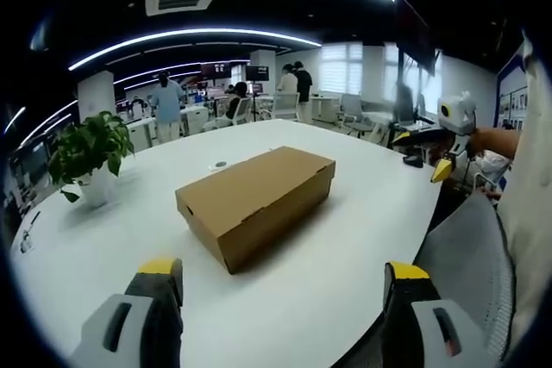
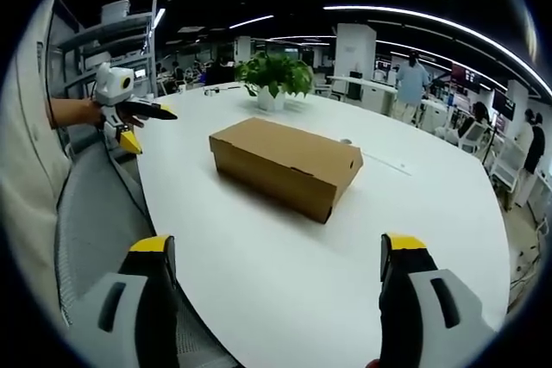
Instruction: Operate the shoe box by opening the lid, removing the specified soft item, and placing it in the target area until the item is outside and the box remains undamaged.
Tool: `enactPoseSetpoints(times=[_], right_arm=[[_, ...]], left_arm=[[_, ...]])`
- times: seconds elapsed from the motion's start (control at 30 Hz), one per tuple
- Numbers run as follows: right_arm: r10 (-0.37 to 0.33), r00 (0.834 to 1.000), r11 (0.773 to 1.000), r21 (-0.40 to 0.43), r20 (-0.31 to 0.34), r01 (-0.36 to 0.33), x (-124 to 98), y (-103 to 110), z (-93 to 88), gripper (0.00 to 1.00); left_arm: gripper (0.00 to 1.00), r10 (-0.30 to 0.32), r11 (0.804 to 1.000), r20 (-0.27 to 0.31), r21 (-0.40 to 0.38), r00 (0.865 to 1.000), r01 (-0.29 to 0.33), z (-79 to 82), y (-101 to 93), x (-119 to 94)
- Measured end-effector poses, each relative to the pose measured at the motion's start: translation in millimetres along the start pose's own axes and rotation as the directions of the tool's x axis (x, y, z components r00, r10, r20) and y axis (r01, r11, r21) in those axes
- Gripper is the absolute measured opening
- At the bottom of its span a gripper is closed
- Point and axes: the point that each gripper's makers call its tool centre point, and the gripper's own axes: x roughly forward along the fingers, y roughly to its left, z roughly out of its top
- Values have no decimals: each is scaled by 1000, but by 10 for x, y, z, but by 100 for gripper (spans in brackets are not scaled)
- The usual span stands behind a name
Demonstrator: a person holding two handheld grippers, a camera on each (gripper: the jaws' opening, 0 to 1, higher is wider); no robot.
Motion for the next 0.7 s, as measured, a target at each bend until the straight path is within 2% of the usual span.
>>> enactPoseSetpoints(times=[0.37, 0.7], right_arm=[[12, 1000, 1000, -19, 10, -12, 132, -123, 52, 93], [25, 1000, 999, -30, 17, -24, 304, -311, 1, 91]], left_arm=[[97, 24, 1000, 25, -9, 999, -24, 59, 43, 142], [96, 52, 998, 40, -22, 998, -51, 93, 119, 325]])
